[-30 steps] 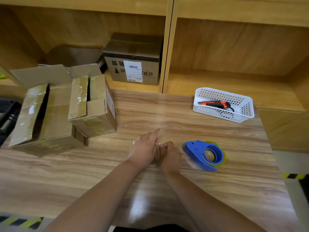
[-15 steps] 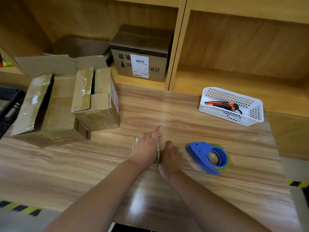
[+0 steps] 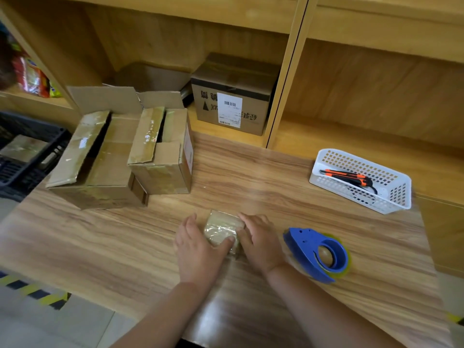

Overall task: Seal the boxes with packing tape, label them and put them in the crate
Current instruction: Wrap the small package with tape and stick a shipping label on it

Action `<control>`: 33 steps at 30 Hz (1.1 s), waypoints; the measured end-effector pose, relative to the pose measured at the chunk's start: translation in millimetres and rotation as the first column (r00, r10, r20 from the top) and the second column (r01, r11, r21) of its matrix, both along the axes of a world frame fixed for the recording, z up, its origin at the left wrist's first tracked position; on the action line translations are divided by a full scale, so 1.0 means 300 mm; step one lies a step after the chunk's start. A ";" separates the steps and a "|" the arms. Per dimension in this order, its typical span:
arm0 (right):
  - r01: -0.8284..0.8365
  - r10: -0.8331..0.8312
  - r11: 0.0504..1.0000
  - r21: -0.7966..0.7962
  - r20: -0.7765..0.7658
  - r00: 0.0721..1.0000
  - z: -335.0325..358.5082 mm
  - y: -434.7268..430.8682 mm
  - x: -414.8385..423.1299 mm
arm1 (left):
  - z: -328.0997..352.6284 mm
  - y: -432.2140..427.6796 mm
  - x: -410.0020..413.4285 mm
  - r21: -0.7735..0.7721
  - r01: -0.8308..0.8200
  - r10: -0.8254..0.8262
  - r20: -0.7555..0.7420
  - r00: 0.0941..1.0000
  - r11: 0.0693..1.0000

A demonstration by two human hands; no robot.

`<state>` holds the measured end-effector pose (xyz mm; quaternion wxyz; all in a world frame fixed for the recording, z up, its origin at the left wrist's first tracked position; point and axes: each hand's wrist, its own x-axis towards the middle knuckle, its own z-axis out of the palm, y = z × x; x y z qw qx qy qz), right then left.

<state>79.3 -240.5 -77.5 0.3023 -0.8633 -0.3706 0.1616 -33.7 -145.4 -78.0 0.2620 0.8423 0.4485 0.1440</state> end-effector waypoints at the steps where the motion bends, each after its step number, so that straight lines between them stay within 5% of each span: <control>1: 0.042 -0.042 0.999 0.000 -0.005 0.999 0.010 -0.004 -0.002 | -0.005 -0.008 -0.003 -0.015 -0.028 0.029 0.021 0.999 0.999; 6: 0.221 -0.221 0.975 -0.009 -0.007 0.975 0.048 -0.025 -0.051 | -0.014 0.013 0.008 -0.321 0.017 0.045 0.184 0.982 0.947; 12: 0.144 -0.147 0.988 -0.046 -0.061 0.987 0.044 -0.019 -0.014 | 0.009 0.119 0.028 -0.442 0.286 -0.198 0.234 0.952 0.850; 18: -0.290 0.285 0.944 -0.157 -0.058 0.957 0.052 0.054 0.096 | -0.012 0.162 0.043 -0.421 0.337 -0.265 0.220 0.939 0.842; 25: -0.124 0.128 0.991 0.042 -0.108 0.986 0.024 0.090 0.092 | -0.075 0.140 0.097 -0.461 0.324 -0.125 0.410 0.903 0.826; 33: -0.052 0.058 0.986 0.156 -0.034 0.998 -0.022 0.145 0.111 | -0.093 0.176 0.146 -0.345 0.231 -0.134 0.283 0.950 0.910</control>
